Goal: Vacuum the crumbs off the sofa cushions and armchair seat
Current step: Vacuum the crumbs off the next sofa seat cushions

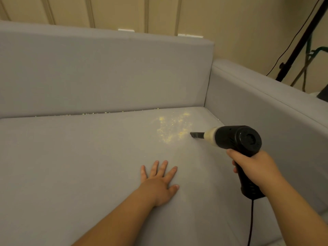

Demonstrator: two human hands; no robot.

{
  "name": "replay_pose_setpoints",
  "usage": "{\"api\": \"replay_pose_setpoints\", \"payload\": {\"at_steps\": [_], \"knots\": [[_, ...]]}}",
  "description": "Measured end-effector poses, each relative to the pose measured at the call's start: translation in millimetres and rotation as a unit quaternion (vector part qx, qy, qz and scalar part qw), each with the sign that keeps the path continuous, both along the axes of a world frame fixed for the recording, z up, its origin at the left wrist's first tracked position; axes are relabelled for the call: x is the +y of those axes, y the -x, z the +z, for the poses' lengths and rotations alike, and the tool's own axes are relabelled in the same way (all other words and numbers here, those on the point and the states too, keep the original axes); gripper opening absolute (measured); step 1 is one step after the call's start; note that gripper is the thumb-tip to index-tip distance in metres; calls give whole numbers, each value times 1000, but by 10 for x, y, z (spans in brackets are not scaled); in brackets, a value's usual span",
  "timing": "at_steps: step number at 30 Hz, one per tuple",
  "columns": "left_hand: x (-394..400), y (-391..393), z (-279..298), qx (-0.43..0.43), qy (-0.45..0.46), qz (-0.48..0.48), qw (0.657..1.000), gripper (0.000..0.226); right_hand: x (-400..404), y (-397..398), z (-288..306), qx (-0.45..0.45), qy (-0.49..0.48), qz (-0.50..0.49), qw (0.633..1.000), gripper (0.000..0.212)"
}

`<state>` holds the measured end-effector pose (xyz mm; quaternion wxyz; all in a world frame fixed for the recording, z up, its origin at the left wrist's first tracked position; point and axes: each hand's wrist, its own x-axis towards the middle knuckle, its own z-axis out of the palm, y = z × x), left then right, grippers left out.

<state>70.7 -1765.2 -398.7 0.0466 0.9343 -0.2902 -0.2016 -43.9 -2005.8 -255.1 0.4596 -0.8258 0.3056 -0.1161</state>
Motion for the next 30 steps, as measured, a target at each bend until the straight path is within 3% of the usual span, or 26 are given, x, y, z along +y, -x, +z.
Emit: {"api": "replay_pose_setpoints", "payload": {"at_steps": [9,15,20,30], "knots": [[0,6,-13,-4,10,0,1000,69,79,-580,-157,-45,-67,-34,996,28],[-2,12,-26,-8,7,1,1000,69,116,-466,22,-26,-21,13,999,16],[4,24,-21,-11,10,2,1000,69,126,-520,-2,-29,3,-2,1000,19],[4,22,-14,-14,17,1,1000,70,194,-839,-319,-63,-27,5,998,18]]}}
